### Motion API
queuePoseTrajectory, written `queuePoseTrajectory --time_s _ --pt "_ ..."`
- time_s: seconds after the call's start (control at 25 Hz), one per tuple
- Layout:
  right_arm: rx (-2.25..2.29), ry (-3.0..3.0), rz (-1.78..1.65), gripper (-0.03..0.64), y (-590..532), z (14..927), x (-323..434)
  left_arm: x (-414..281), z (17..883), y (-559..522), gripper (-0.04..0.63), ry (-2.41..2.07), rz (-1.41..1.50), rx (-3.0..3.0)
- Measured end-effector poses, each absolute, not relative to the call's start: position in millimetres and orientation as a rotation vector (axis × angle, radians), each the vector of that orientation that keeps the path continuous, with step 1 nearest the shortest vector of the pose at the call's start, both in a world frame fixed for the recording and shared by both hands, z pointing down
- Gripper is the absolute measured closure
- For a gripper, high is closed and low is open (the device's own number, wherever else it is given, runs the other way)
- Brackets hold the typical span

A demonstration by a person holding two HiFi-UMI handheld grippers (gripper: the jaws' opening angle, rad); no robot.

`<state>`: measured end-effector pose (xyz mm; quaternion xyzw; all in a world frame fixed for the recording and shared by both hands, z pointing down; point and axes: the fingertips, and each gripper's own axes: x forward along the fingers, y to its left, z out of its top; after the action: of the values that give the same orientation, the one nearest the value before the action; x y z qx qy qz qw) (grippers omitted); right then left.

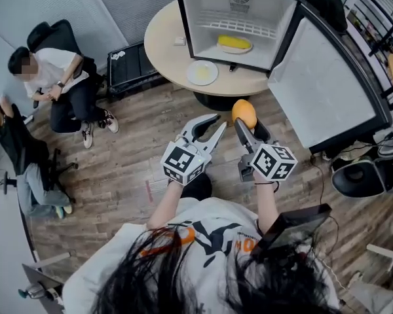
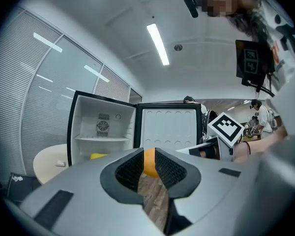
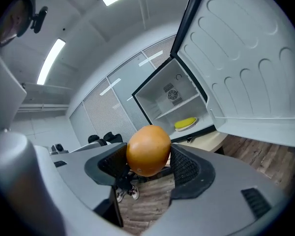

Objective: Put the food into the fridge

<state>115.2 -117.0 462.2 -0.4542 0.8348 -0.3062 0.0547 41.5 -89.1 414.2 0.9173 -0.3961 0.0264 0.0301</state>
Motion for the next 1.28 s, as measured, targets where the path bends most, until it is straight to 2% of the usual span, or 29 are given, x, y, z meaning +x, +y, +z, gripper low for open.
queuePoseTrajectory --time_s 0.68,1.28 --pt "-1.542 2.443 -0.923 0.331 -235.2 460.7 37.5 -49.1 416.2 -218.5 0.522 -1.074 0.066 2.859" --pt "-1.69 2.386 -0.942 0.331 -266.5 471.7 46.6 -51.7 440.7 -252.4 0.522 -0.943 0.081 2.837"
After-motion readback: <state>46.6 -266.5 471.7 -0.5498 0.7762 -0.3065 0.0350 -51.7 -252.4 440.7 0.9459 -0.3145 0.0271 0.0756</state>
